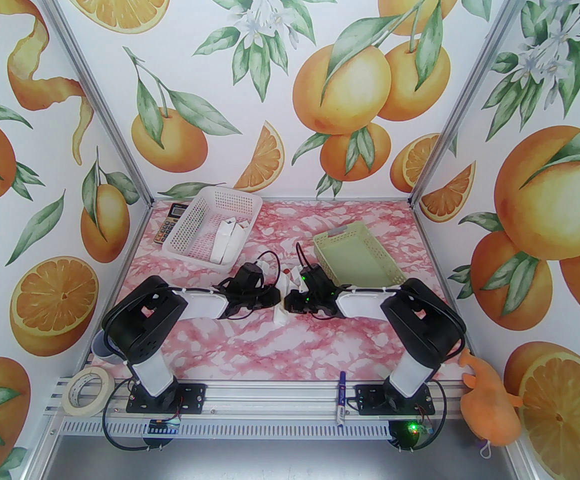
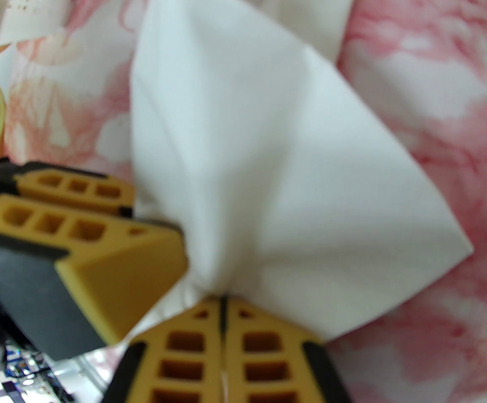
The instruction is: Place the utensils on the paper napkin and roll it up
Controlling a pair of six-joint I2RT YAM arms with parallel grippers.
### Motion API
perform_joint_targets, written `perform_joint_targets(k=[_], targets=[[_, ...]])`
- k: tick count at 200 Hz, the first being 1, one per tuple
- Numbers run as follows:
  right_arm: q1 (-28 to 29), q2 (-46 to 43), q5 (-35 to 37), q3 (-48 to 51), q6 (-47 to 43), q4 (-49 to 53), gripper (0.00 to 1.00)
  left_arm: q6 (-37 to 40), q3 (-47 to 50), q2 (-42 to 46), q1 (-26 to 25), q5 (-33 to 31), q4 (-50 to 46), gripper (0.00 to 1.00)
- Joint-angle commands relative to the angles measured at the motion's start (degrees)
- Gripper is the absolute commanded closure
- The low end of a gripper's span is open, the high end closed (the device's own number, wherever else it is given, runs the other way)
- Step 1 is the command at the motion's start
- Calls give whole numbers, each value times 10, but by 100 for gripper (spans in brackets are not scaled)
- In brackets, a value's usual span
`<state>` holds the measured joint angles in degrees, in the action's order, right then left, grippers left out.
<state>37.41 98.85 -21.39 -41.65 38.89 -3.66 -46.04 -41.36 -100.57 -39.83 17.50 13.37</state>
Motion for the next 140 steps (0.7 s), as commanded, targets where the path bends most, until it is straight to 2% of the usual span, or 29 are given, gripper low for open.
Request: perform_joint_targets(k=[1,43,86,116,140], targets=[[-5,14,41,30,-9,69,91,19,11,17,-26,52,-10,100],[-17,-67,2,46,-4,22,76,20,33,51,-15,35,19,100],[-53,-165,-28,97,17,-26,61,21,55,83,-3,22,43,100],[-69,-190,-43,108,12,-13,57,25,54,85,0,25,47,100],[-75,-200,-63,129,37,-42,54,21,57,88,2,23,48,100]])
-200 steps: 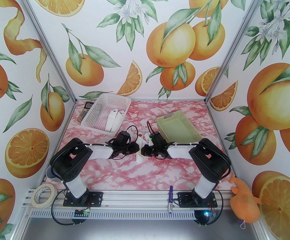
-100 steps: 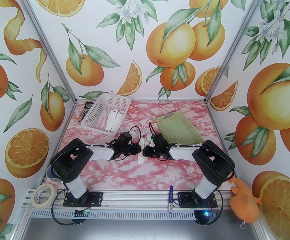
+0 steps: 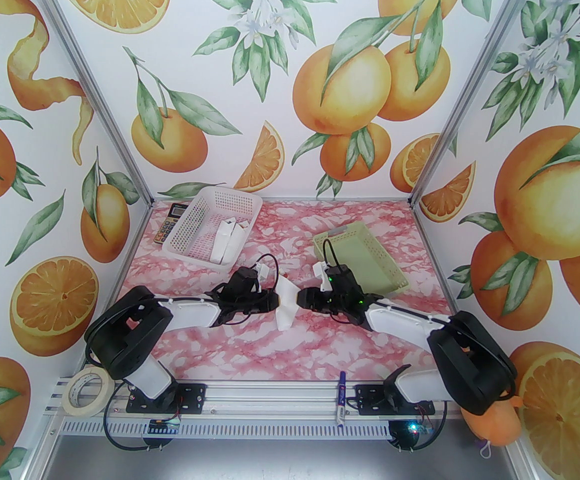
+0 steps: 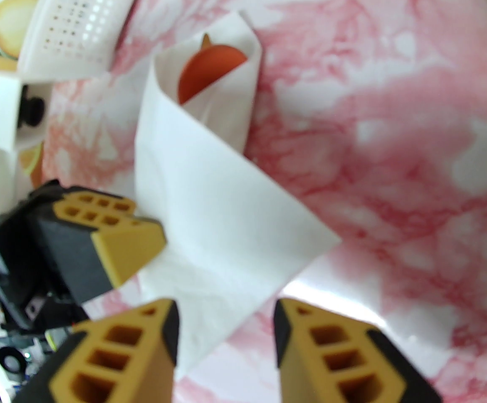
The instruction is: Place the utensils on the paper napkin and roll it up
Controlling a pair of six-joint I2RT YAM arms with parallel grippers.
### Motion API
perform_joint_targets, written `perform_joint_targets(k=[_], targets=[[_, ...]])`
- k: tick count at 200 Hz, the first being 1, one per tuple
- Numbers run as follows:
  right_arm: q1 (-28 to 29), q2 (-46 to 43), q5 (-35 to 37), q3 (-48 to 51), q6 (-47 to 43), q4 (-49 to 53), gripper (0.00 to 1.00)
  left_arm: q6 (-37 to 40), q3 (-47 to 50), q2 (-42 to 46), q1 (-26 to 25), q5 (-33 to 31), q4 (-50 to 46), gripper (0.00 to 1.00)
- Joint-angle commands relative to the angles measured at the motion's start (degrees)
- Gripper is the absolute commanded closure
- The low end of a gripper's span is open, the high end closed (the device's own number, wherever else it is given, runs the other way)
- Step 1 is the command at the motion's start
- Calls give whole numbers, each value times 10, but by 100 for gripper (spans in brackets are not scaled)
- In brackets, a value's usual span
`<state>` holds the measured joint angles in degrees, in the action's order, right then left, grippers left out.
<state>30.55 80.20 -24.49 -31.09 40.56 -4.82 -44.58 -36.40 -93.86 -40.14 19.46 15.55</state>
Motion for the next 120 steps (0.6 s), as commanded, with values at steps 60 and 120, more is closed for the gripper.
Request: perform_joint_targets(k=[60,120], targets=[[-6,19,-122,120,202,-294,36,-35,26,18,8,11,72,100],[23,136,-133,149,303,-519,27,-66,46,28,12,21,117,100]])
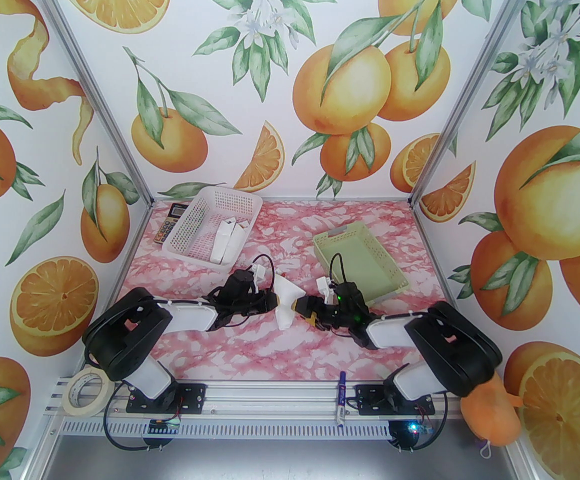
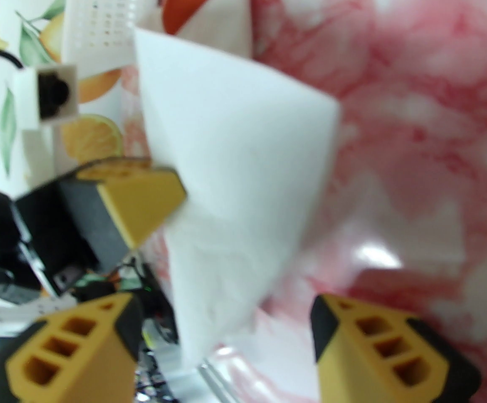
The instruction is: Place the utensils on the paper napkin and roll it up
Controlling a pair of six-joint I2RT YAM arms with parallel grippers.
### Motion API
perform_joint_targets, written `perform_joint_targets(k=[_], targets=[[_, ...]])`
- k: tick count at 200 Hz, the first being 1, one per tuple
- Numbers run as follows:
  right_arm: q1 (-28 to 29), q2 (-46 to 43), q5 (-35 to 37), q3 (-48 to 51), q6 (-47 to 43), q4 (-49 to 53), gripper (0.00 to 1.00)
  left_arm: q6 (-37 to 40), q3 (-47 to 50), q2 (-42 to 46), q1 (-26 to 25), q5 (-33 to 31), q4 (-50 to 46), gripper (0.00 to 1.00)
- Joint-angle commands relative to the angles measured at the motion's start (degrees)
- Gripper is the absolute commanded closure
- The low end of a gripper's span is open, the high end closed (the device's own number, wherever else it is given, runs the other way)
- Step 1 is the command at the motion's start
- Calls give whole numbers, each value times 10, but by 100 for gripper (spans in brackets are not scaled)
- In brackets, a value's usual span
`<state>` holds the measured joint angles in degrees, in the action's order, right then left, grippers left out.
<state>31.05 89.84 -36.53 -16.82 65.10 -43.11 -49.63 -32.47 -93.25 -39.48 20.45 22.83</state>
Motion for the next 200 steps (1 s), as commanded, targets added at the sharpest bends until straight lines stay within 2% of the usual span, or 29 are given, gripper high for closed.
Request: perform_joint_targets(k=[1,39,62,91,139,200], targets=[[18,42,-13,7,58,-139,27,-15,7,22,6,11,44,100],[33,97,-3,6,84,-196,30,-17,11,35,6,9,43,100],[31,94,3,8,72,-179,29,-17,15,48,9,9,42,100],[32,93,-2,11,94,-234,28,-21,20,65,10,10,49,100],[38,82,-5,-2,110,-255,29,-27,16,92,10,20,56,100],[44,54,-5,-19,120,-244,51,-30,12,97,7,32,65,100]])
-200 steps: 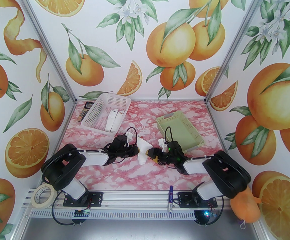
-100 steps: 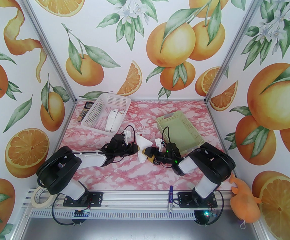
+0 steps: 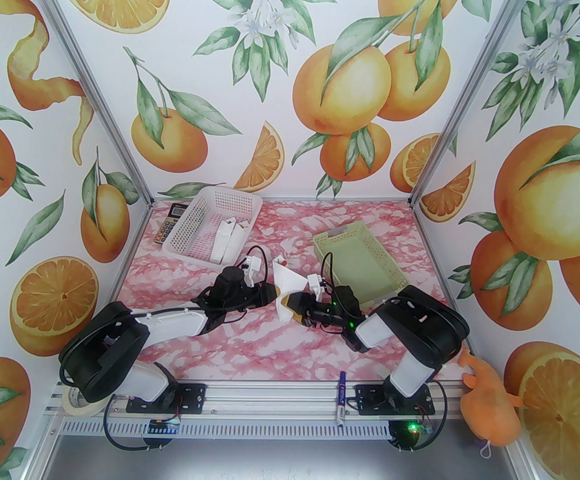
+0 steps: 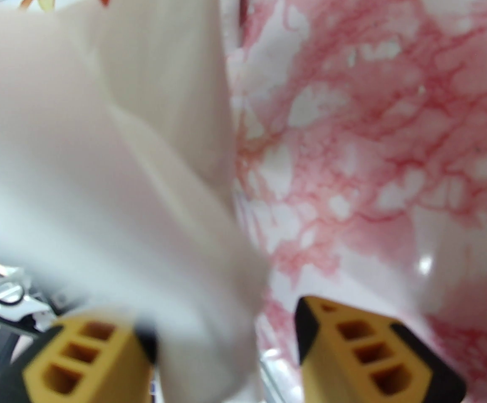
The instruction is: Place the utensils on the paper napkin and roll it up
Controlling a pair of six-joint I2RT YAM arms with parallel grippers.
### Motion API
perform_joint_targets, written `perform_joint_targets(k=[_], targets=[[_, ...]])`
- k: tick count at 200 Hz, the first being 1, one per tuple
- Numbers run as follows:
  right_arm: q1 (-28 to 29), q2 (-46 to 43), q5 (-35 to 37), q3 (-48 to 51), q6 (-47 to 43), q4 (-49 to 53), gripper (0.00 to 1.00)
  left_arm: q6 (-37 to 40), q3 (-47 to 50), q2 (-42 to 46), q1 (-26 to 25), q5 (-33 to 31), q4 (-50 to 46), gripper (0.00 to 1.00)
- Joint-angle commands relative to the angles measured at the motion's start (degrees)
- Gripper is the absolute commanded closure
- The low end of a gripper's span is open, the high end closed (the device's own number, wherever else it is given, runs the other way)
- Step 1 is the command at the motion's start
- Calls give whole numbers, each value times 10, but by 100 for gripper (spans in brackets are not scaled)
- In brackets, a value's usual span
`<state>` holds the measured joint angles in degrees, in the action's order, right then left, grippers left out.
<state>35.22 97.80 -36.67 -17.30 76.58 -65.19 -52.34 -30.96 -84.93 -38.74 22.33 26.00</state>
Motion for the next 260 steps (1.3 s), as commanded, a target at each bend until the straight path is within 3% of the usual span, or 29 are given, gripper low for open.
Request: perform_joint_targets(k=[1,32,72,84,100,138,187,215,260], targets=[[3,-27,-3,-15,5,-22,51,-3,-3,13,0,13,33,100],[2,-69,1,-22,-18,37,64,-2,0,10,-1,15,36,100],[1,-151,15,-42,-86,200,75,1,2,17,0,14,39,100],[-1,-171,16,-49,-99,235,81,4,1,22,0,14,40,91],[-3,-193,18,-56,-112,267,88,10,0,34,2,15,39,70],[-19,-244,15,-73,-144,321,95,33,4,102,19,21,5,43],[-26,-316,0,-103,-218,332,96,85,8,272,44,7,-75,16],[-26,-352,-14,-113,-239,278,96,97,3,332,45,18,-66,7],[-11,-373,-32,-132,-257,205,96,79,1,323,37,73,74,4]])
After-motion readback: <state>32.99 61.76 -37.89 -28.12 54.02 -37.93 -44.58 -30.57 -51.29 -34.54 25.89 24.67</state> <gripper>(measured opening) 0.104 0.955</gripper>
